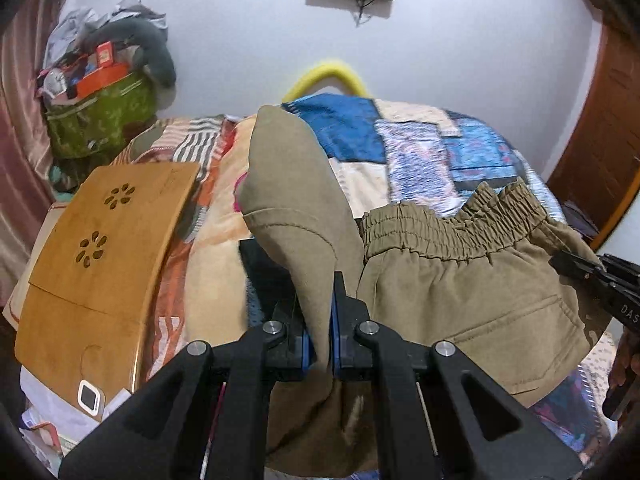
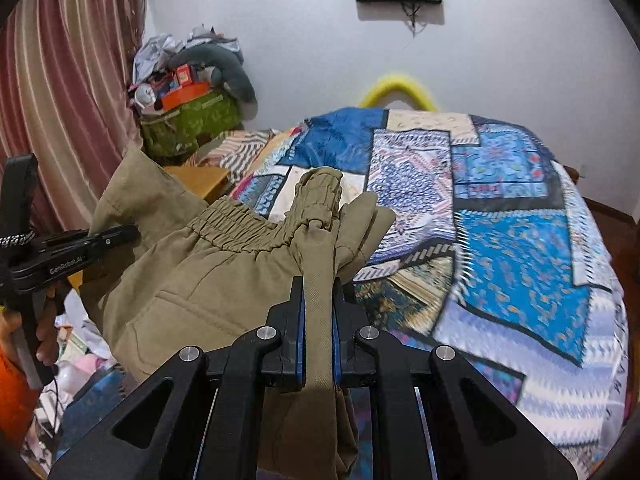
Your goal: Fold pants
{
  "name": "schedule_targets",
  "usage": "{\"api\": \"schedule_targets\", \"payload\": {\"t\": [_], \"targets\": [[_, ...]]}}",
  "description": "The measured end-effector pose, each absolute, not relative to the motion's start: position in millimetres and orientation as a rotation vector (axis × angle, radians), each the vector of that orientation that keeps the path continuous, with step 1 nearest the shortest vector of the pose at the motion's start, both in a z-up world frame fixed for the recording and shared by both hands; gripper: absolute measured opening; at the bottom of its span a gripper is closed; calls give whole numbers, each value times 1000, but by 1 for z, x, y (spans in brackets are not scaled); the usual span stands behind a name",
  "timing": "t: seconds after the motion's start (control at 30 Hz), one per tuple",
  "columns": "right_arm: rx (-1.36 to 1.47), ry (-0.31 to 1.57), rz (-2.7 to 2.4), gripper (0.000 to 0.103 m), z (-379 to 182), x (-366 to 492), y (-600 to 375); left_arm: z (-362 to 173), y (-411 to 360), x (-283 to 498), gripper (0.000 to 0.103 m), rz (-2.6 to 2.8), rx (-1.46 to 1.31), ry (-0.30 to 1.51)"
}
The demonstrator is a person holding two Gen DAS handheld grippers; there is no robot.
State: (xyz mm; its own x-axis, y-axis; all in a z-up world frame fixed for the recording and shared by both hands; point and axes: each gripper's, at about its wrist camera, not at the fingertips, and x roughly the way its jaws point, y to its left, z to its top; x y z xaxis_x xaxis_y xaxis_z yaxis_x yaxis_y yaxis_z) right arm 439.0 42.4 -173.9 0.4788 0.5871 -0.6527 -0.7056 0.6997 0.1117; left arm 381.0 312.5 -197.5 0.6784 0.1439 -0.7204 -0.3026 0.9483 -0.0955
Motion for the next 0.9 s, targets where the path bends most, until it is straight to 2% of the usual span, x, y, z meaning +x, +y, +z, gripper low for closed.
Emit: {"api": "schedule_targets", "payload": {"t": [0.4, 0.53, 0.63, 0.9], "targets": [[-356, 902, 743, 10, -245, 474, 86, -299, 352, 420, 8, 310, -250, 973], [-366, 934, 729, 13, -255, 470, 81, -316, 360, 415, 13, 319, -285, 1023], [-357, 946, 721, 15, -251, 467, 76, -316, 359, 408, 16, 336, -260, 1046], [-316, 923, 719, 17, -215, 441, 47, -279, 347, 371, 16, 345, -232, 1051]]}}
